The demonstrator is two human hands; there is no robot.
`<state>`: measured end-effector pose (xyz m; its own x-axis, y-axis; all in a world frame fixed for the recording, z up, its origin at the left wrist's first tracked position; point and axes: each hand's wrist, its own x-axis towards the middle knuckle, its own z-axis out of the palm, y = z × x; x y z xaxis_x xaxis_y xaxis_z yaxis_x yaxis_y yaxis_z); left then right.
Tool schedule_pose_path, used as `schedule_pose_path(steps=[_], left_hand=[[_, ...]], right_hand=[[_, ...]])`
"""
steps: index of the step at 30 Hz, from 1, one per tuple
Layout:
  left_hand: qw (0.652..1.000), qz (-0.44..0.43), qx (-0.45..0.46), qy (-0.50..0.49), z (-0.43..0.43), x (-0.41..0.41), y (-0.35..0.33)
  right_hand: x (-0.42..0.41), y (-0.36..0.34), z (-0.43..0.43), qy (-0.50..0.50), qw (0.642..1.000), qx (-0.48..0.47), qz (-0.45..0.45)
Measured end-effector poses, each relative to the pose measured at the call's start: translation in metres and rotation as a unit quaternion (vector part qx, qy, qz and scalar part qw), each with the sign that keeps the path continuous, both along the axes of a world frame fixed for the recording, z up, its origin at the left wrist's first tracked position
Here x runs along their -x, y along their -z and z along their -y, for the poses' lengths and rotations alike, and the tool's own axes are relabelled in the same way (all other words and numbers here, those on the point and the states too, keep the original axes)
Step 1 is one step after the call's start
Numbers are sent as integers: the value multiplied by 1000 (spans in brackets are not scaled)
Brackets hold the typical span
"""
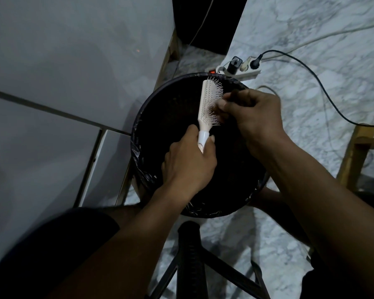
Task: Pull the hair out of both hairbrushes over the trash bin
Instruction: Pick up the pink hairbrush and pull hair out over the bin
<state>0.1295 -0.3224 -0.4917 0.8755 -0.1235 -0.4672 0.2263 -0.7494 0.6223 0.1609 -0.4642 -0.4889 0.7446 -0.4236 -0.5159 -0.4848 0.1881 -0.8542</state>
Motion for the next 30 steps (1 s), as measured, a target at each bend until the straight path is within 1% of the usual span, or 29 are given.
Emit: schedule_pose_path(steps=[2,4,5,6,7,8,9,10,11,12,13,14,15,16,17,18,20,21,25,27,28,30], left_hand=[[1000,2,-5,1,0,0,-1],[1000,-6,-15,-13,-1,-2,-1],[999,-17,-18,-32,-2,-4,1],[998,-28,-20,-53,-3,-6,2],[997,-35,-24,-71,-4,-7,3],[996,-31,-26,-81,-5,-8,4],[996,-22,-27,-83,-4,-8,4],[996,-14,-27,-81,-4,-8,4],[996,-8,-25,-80,-3,-8,4],[996,-2,-23,-82,-3,-8,4],[996,3,-20,-86,-4,-9,4],[996,8,-18,-89,-4,-9,4],[996,12,-16,-89,-4,-10,4],[996,14,-14,-85,-4,-10,5],[997,13,-10,-76,-4,-10,5],[998,10,-3,-65,-4,-9,5],[999,6,16,-42,-3,-8,5],[999,4,24,-32,-3,-7,4],[999,3,39,-1,-3,-6,3],[998,0,56,3,-2,-5,3],[998,-4,63,3,-2,-5,3],[998,-3,67,5,-2,-4,3]], right_hand=[[-2,-3,-1,65,992,-109,-26],[-6,-5,2,131,973,-186,-39],[-8,-5,6,157,964,-210,-46],[-11,-6,11,162,961,-216,-56],[-12,-6,15,141,966,-206,-67],[-12,-7,17,94,977,-174,-78],[-9,-7,18,21,990,-105,-95],[-5,-5,17,-64,991,-8,-115],[-1,-3,16,-147,976,86,-137],[3,-1,14,-213,951,150,-164],[4,0,13,-257,930,180,-192],[4,0,12,-283,915,187,-217],[4,0,11,-299,907,182,-233],[4,-1,11,-303,907,173,-237],[3,-1,10,-290,916,160,-227],[2,0,9,-259,933,140,-206],[-3,0,8,-178,966,72,-172],[-5,0,7,-148,975,34,-164],[-8,7,10,-81,982,-95,-141],[-6,3,8,-74,980,-145,-118],[-4,2,8,-75,980,-147,-108],[-2,4,8,-73,987,-107,-95]])
